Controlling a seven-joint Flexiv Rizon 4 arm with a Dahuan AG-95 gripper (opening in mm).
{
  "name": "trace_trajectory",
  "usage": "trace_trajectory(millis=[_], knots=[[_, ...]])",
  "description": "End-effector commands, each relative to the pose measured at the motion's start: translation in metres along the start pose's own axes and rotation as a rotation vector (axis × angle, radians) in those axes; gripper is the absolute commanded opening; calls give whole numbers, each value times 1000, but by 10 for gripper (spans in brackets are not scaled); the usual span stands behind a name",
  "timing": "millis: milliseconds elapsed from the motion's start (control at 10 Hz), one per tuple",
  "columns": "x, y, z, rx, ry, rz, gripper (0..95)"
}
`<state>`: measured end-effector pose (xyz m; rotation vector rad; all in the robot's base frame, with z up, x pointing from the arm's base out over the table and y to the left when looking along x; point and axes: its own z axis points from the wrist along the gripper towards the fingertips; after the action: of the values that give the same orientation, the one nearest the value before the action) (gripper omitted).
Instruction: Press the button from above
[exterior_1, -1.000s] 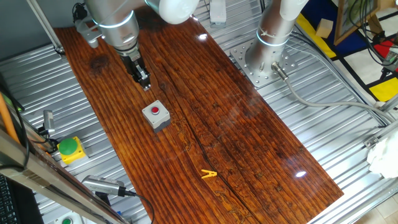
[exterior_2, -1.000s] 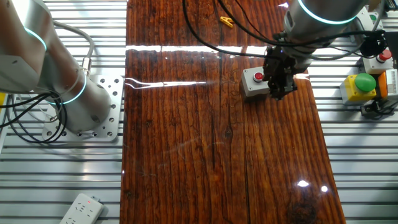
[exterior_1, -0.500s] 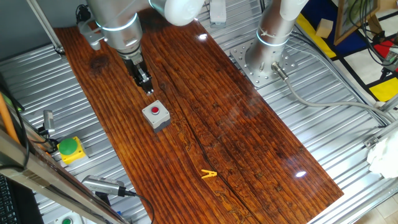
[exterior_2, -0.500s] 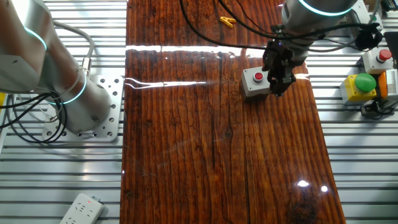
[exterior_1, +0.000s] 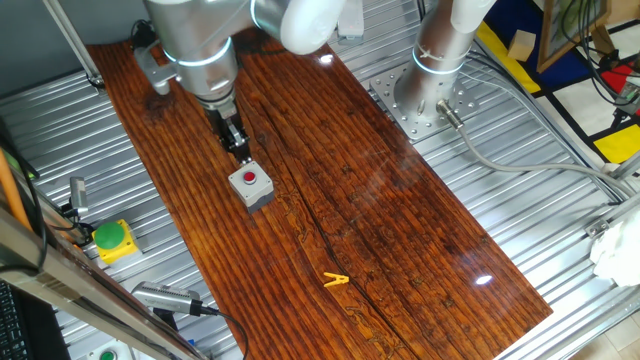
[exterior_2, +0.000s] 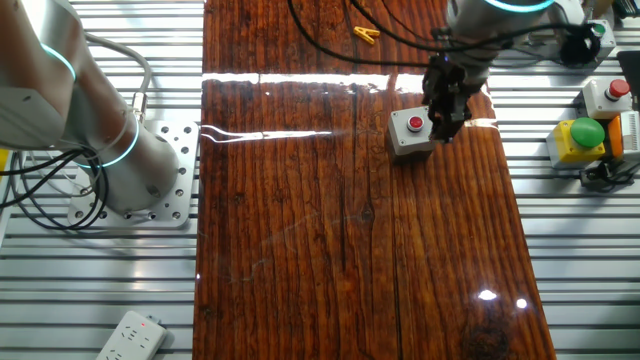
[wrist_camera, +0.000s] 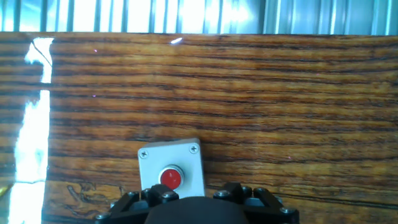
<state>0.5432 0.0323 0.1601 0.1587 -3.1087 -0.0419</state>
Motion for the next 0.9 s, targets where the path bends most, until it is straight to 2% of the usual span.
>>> trace_trajectory(millis=[100,900], knots=[[-4,0,3,-1,1,-8,570],[-5,-3,16,0,-2,-22,570]])
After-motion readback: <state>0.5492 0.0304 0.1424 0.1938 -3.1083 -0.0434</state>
